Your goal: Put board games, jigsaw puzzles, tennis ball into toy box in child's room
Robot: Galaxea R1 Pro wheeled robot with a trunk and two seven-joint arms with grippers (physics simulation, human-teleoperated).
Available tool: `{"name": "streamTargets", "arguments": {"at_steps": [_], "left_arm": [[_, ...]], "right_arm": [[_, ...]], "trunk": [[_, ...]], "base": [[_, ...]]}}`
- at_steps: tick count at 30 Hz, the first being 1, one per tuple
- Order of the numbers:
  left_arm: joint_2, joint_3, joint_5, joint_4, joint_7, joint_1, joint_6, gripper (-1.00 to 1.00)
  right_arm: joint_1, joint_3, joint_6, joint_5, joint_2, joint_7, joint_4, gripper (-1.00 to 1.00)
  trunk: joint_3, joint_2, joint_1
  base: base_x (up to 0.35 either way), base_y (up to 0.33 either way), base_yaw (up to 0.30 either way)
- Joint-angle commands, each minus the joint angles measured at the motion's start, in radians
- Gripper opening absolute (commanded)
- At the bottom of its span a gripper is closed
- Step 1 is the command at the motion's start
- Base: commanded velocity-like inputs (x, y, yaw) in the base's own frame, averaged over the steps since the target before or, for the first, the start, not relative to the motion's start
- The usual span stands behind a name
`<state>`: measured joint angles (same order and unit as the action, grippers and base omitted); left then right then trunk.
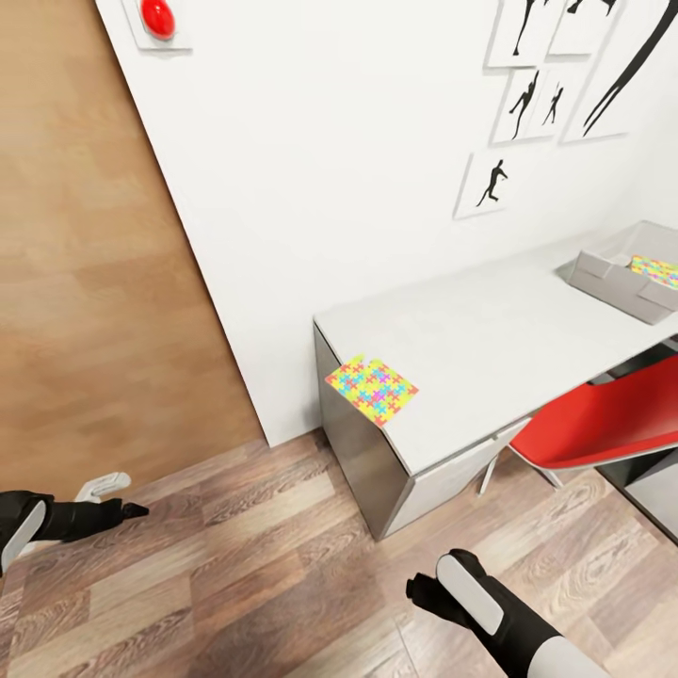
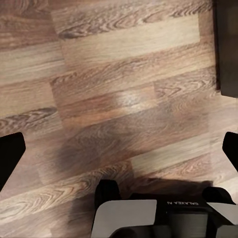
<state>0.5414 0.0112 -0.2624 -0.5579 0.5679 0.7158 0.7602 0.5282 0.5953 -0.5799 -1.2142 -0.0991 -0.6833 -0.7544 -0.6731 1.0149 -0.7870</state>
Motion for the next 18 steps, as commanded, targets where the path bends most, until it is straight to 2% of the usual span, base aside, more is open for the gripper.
{"name": "streamTargets", "arguments": {"at_steps": [1,7,10,18], "left_arm": [[-0.001,0.001,-0.004,-0.001,-0.007,0.001,0.005,1.00],[-0.003,0.000,-0.006,0.000,-0.017,0.001,0.006,1.00],[-0.013,0.000,-0.006,0.000,-0.018,0.001,0.006,1.00],[-0.030,0.001,-0.002,-0.001,-0.019,0.001,0.005,1.00]], "right_arm": [[0.001,0.005,0.006,-0.006,-0.002,0.006,0.000,1.00],[0.000,0.006,0.035,-0.005,-0.018,0.044,0.007,1.00],[-0.001,0.008,0.078,-0.005,-0.027,0.055,0.008,1.00],[-0.004,0.008,0.108,-0.005,-0.030,0.080,0.009,1.00]], "trunk": [[0.001,0.001,0.000],[0.011,0.001,0.000],[0.016,0.001,0.000],[0.029,0.001,0.000]], "base": [[0.000,0.000,0.000],[0.000,0.000,0.000],[0.000,0.000,0.000],[0.000,0.000,0.000]]}}
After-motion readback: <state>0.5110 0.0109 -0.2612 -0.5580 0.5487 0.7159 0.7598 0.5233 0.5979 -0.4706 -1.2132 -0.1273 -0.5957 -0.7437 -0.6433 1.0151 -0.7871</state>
